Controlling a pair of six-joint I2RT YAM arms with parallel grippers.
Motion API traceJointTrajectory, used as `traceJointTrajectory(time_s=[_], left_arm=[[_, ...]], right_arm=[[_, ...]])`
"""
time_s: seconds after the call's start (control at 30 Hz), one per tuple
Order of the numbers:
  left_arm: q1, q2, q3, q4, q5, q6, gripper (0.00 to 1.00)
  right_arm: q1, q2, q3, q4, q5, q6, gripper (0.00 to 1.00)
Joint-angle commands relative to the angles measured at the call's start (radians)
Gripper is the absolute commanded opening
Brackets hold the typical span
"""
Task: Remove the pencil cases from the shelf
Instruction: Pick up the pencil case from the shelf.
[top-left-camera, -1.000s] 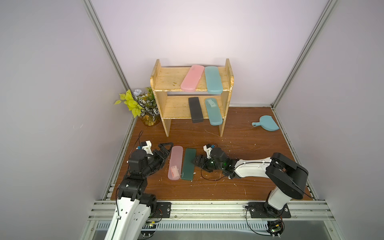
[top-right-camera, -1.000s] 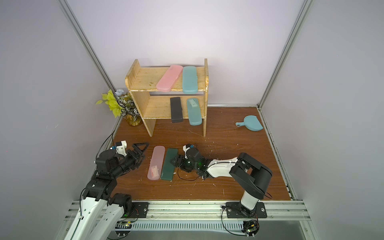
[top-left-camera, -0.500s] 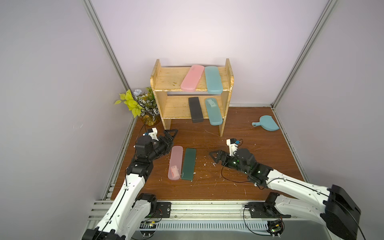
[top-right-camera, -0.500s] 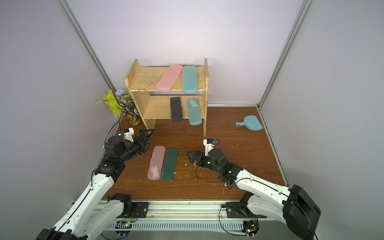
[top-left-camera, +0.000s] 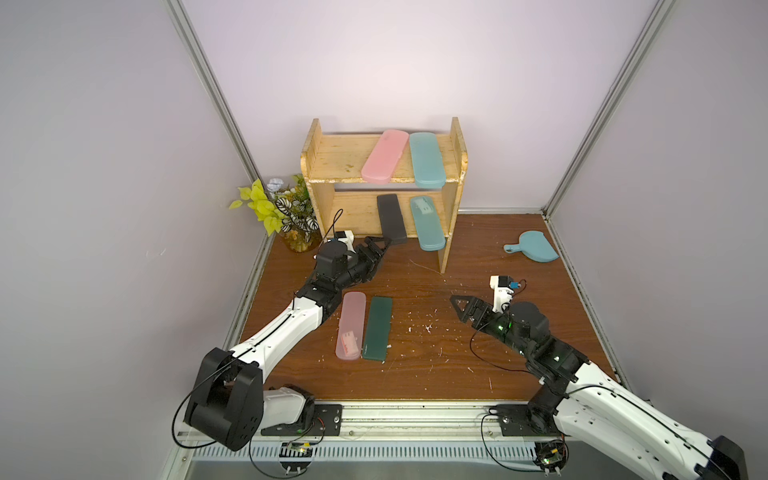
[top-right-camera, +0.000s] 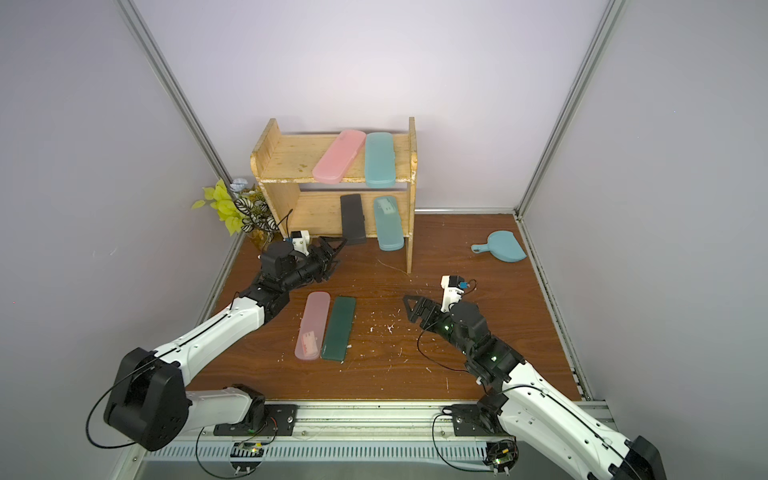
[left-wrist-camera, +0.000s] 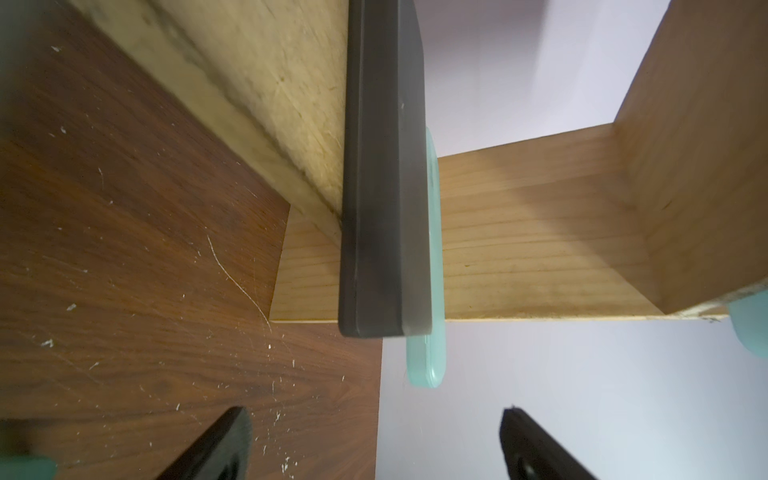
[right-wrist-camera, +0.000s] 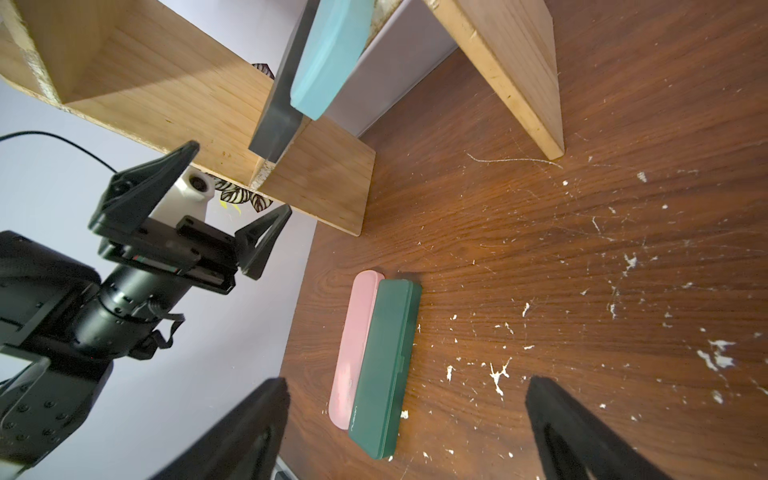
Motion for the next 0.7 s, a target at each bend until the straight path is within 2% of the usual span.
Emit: traceJointTrajectory(time_s=[0.0, 0.27, 0.67], left_arm=[[-0.009, 0.032, 0.043, 0.08, -0.06, 0.007, 0.85], [-0.009, 0.145, 0.106, 0.142, -0.036, -0.005, 0.66], [-0.009, 0.18, 0.108, 0.186, -0.008, -0.018, 0.46]], right_arm=[[-0.004, 0.015, 0.063, -0.036, 0.004, -0.065, 0.95], [-0.007, 0.043, 0.097, -0.049, -0.001, -0.097, 0.94], [-0.021, 0.047, 0.092, -0.056, 0.0, -0.094, 0.93]])
